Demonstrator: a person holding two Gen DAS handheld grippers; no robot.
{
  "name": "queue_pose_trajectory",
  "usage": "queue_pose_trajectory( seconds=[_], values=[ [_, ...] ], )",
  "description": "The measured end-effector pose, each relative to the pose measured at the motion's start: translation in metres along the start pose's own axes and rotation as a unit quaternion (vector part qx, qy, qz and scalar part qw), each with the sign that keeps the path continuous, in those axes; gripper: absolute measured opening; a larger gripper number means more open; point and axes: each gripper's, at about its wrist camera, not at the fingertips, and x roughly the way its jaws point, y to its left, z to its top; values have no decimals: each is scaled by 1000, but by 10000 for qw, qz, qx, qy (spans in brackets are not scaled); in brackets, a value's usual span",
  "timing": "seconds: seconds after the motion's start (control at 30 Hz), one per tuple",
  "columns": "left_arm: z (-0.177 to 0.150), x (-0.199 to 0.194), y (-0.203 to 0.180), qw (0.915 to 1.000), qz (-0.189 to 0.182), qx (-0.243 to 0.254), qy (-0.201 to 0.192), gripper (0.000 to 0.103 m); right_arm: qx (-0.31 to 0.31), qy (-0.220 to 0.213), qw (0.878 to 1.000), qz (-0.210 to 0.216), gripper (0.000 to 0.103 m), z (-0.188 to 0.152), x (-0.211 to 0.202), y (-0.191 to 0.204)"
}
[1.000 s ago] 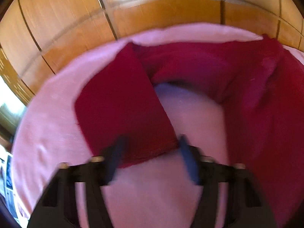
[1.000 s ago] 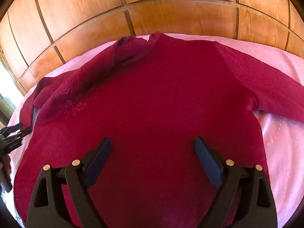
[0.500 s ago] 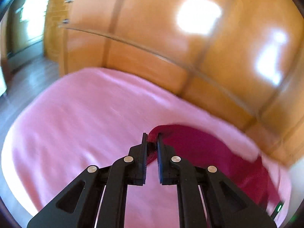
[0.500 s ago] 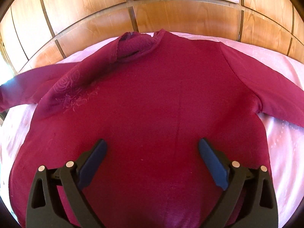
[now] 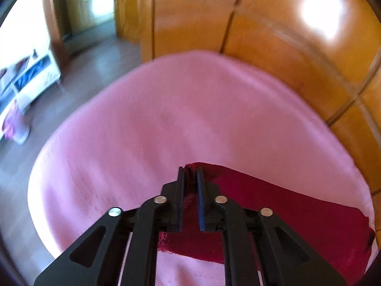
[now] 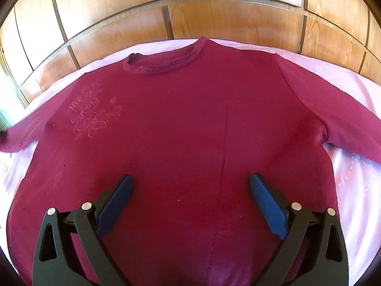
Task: Fold small clothes
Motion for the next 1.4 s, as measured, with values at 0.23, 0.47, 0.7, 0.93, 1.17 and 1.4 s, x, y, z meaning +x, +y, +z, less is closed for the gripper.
queue_pose_trajectory(
  seconds=[0.23,0.47,0.7,0.93,1.17,1.4],
  values=[
    [-13,-18,80,9917,592,-1136,-121,46,-3,-11,10000,19,100,-2,-1,-1],
    [-69,-63,82,9970,209,-588,-450,46,-16,-6,10000,-28,101,-2,-1,2],
    [-109,-44,-5,9976,-120,615,-303,46,-14,10,10000,-41,101,-2,-1,3],
    [-89,2,-13,9990,169,409,-8,46,-36,115,9999,-44,101,1,4,3],
    [-98,-26,5,9999,-15,-108,-17,52,3,80,10000,56,101,0,4,-1],
    [-204,-114,-56,9685,-2084,1365,23,52,-12,225,9994,270,100,-1,-20,-5]
  ],
)
